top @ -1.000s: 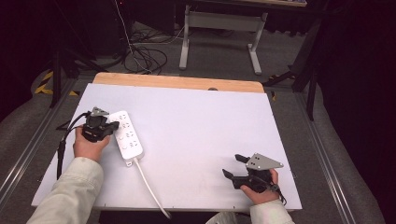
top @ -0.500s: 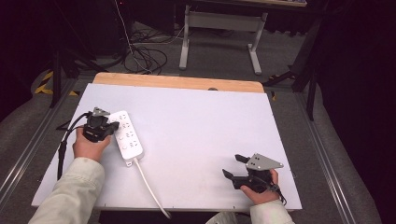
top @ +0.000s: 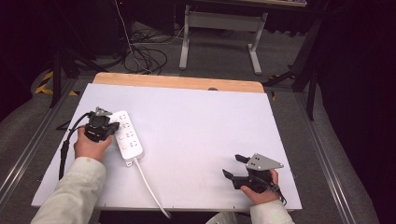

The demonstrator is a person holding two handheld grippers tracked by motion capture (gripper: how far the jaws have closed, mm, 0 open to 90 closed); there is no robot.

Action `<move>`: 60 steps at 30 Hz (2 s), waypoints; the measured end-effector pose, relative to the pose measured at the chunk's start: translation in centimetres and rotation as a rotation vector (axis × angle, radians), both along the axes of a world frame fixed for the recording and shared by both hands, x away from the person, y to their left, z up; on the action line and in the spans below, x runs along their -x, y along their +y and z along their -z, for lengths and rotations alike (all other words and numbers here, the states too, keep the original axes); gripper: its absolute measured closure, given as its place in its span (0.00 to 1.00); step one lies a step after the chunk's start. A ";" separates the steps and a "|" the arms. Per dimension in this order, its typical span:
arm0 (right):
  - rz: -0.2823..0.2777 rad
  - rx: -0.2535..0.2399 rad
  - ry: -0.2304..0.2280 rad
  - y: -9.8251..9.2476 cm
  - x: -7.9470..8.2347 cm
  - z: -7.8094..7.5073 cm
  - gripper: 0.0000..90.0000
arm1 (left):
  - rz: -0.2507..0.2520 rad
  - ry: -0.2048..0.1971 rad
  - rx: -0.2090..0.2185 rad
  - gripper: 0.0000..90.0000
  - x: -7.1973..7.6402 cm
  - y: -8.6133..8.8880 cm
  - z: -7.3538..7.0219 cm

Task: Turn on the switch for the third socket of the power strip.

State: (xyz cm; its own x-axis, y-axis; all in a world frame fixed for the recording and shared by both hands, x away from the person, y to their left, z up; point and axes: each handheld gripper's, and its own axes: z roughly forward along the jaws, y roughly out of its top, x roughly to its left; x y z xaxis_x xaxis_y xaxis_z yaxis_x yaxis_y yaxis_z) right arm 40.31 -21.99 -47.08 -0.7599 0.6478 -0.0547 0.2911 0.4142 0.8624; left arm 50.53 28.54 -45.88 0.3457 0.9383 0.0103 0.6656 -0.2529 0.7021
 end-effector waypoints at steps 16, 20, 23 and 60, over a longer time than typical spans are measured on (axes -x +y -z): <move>-0.003 -0.001 0.000 0.0 0.0 0.0 0.31 | -0.016 0.030 -0.056 1.00 -0.3 -0.7 -0.4; -0.004 0.001 0.002 0.0 0.0 0.0 0.31 | -0.018 0.043 -0.060 1.00 -0.4 -0.7 -0.5; -0.004 0.000 0.002 0.0 0.0 0.0 0.31 | -0.014 0.049 -0.058 1.00 -0.5 -0.7 -0.5; 0.000 0.004 0.007 0.1 -0.1 0.1 0.31 | -0.002 0.087 0.010 1.00 -0.6 -0.4 -1.1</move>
State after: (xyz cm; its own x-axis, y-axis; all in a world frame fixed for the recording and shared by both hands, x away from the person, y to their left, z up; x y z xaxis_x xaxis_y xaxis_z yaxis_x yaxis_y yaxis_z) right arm 40.42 -21.93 -47.19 -0.7605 0.6472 -0.0524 0.2966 0.4181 0.8586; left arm 51.16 28.09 -44.79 0.3428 0.9390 -0.0286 0.7245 -0.2449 0.6443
